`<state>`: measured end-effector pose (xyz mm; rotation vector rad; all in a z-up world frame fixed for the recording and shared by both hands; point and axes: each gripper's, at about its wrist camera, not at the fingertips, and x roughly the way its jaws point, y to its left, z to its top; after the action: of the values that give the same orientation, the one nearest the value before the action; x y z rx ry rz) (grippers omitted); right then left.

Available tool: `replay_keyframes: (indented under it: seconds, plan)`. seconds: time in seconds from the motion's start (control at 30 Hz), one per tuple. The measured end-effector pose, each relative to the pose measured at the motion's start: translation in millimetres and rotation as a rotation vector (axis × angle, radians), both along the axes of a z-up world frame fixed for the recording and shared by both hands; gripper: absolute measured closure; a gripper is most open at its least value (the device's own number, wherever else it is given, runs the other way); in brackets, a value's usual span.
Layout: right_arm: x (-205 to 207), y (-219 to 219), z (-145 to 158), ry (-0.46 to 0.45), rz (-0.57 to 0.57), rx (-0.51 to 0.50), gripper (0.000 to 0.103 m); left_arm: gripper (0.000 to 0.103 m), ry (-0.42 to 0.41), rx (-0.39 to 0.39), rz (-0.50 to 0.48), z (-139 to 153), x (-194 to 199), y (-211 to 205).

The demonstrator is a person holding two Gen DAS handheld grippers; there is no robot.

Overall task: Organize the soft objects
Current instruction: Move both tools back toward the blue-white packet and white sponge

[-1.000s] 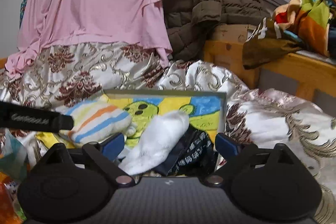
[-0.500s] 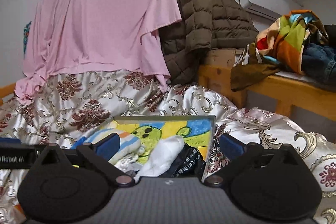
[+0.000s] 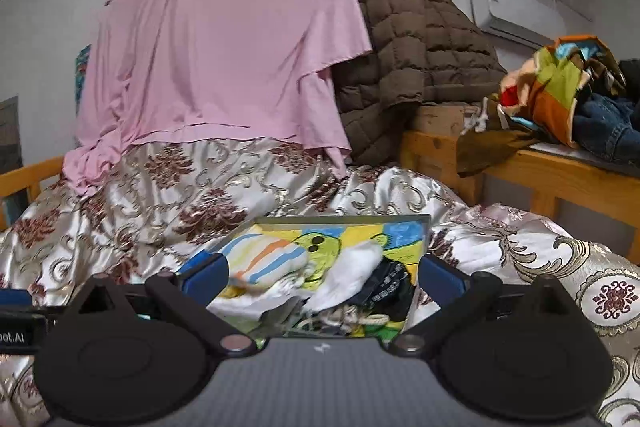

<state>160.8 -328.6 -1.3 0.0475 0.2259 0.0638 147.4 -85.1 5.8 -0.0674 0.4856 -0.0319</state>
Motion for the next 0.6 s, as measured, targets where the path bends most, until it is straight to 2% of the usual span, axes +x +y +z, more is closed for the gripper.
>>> replay_keyframes:
  seconds: [0.33,0.6]
  plan:
    - [-28.8,47.2,-10.7,0.047,0.083,-0.129,0.000,0.009,0.003,0.012,0.014,-14.8,-32.7,38.4]
    - [-33.8,73.3,-34.1,0.184,0.177,-0.102,0.000,0.008,0.022,0.031,0.004,-31.9,-44.8,57.6]
